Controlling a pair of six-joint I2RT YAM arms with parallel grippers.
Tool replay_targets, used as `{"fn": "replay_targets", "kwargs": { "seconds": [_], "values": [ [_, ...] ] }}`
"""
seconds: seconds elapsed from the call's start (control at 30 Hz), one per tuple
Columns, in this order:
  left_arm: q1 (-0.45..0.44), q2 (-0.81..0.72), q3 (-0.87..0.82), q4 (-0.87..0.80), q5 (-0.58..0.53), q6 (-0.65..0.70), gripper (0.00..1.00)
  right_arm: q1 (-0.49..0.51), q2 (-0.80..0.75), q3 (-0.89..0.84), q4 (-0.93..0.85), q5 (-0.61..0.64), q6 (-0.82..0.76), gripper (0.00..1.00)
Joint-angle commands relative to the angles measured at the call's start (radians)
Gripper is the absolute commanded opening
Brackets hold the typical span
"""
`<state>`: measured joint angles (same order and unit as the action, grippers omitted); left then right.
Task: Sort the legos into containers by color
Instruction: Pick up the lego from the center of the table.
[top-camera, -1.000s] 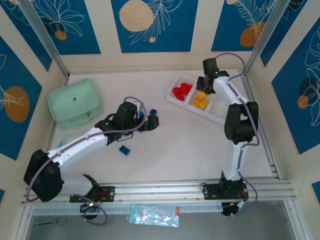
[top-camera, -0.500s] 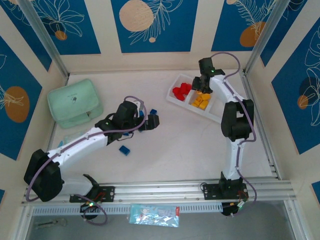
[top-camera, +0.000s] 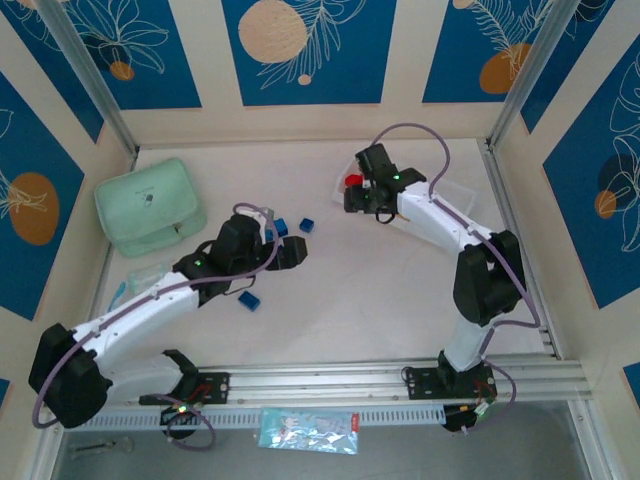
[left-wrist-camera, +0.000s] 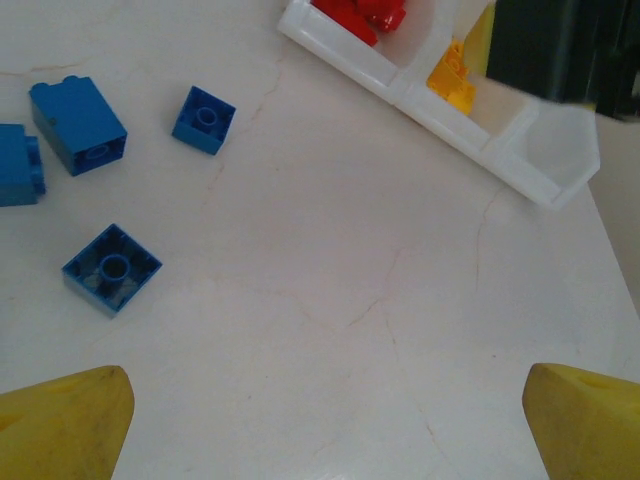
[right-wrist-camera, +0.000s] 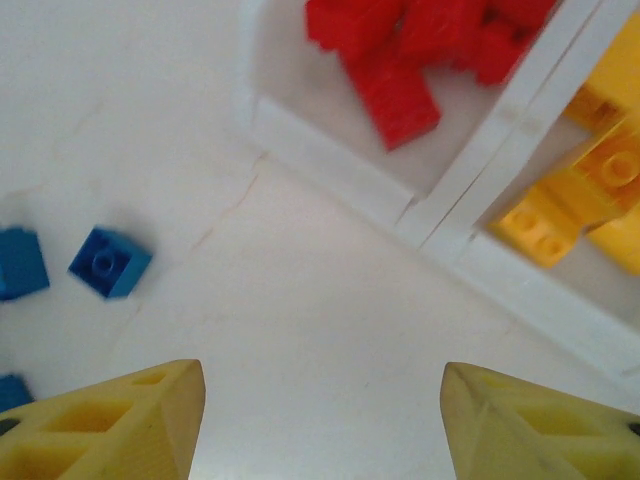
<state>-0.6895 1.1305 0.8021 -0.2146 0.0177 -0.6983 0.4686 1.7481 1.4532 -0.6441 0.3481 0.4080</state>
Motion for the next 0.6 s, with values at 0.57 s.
{"fn": "replay_targets", "kwargs": {
  "seconds": [0.57],
  "values": [
    [0.024, -0.310, -0.149, -0.238, -0.195, -0.080, 0.99, 0.227, 0.274, 0.111, 0.098, -0.072, -0.055, 0.74]
  ]
}}
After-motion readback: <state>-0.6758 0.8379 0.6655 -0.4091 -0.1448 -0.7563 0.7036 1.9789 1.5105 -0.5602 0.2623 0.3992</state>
